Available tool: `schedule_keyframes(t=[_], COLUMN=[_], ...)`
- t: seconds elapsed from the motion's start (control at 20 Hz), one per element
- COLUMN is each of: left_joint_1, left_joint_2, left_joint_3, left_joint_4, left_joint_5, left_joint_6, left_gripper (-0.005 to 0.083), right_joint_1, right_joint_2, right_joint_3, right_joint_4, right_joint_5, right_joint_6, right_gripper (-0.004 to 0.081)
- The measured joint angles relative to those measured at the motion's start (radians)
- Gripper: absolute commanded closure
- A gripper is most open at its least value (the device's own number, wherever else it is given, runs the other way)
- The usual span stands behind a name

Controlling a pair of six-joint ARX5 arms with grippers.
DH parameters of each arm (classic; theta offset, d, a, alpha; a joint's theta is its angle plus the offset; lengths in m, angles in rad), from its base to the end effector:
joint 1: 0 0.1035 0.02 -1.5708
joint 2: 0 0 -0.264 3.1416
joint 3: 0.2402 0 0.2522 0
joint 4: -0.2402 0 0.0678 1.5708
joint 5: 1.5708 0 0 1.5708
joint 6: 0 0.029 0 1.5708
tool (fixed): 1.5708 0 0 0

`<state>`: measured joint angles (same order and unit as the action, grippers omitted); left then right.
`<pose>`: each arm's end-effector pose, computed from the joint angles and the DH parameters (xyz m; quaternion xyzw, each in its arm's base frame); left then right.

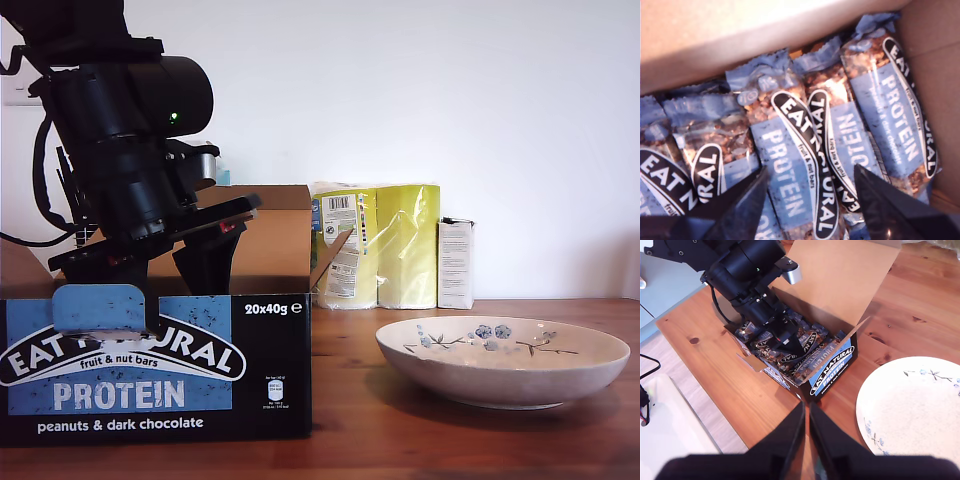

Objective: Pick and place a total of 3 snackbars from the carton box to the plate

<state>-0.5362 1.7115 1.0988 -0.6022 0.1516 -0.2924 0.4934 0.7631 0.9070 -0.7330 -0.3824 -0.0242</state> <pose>0.2776 -0.1701 0.1827 -0.0047 0.5946 -0.1923 0.7807 0.1197 0.0767 0.3279 -0.0266 0.2849 0.4093 0.8664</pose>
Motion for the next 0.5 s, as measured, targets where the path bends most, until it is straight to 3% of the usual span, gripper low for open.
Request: schedule_keyframes(t=[0.5], left_joint_1=[-0.001], left_joint_2=[0.020], left_joint_3=[0.019], left_joint_4=[-0.023], left_joint_5=[-0.035], left_joint_6=[0.011], left_gripper=[0.0274], right_joint_1=[0.000], right_joint_2=[0.000], right_joint_3=[0.000], right_joint_4=[0.008], right_joint_5=[0.000], right_joint_6=[0.000], right_gripper=[0.0783])
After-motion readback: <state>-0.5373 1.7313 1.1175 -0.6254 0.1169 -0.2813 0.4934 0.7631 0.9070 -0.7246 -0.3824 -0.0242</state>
